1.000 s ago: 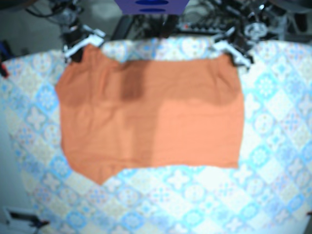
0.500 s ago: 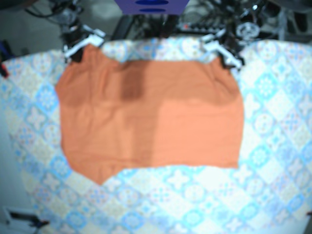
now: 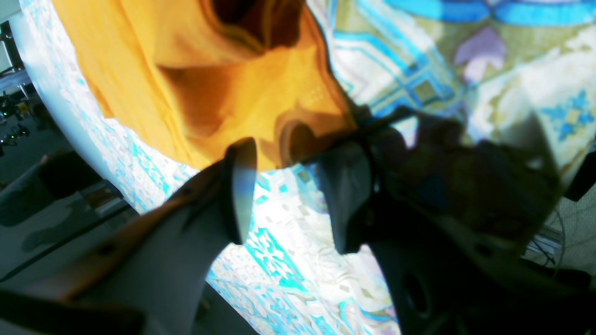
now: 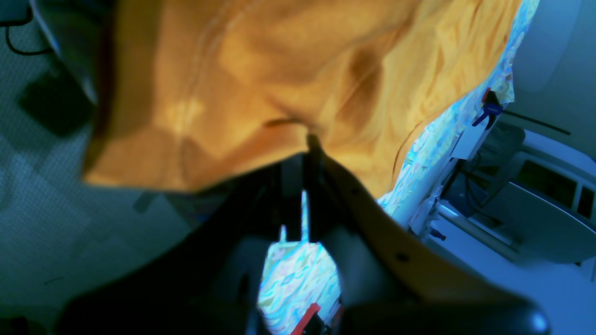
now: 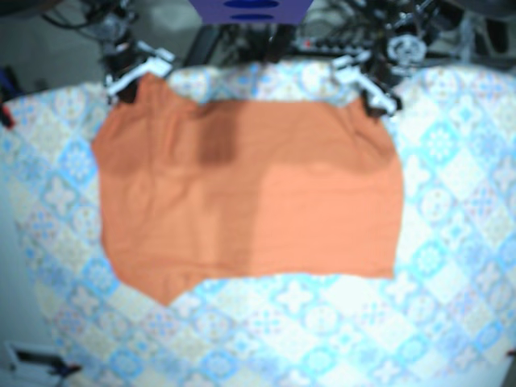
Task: Fold the T-shirt properly
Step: 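Pinch the shoulder corners with both grippers and draw them inward, then lift the shoulder edge with both grippers and pull it toward the robot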
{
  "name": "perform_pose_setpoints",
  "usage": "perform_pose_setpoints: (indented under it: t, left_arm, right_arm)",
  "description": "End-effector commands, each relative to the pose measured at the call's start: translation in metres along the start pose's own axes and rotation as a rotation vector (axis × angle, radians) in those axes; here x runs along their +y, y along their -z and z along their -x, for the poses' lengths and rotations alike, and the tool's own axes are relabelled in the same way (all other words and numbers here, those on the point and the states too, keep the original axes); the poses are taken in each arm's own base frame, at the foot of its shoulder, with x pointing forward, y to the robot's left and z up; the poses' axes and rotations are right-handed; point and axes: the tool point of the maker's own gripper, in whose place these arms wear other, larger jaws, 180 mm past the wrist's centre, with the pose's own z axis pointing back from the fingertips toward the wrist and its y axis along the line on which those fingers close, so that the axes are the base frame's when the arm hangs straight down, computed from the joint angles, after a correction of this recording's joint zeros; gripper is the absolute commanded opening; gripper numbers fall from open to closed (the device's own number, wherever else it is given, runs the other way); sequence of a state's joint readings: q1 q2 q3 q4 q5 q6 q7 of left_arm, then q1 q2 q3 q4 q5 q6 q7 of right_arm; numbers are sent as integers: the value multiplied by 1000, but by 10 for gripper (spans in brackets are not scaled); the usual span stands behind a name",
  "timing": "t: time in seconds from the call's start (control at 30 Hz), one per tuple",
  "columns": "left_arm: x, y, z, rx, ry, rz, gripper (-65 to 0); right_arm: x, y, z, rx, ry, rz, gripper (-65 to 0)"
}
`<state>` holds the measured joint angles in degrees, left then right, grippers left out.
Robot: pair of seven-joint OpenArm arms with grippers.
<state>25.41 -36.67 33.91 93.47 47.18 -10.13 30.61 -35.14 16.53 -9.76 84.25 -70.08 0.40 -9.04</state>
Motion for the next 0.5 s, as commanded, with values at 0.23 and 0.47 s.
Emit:
perform_pose_setpoints:
  t: [0.23,0.47]
  left_arm:
    - [-19,4,4,1,-8,94,-610]
    - [-17,4,5,2,-5,87,-650]
  right_arm:
    - [3,-2,0,-11,-5,-15,-650]
    - [3,-2,0,-11,-5,-15,-650]
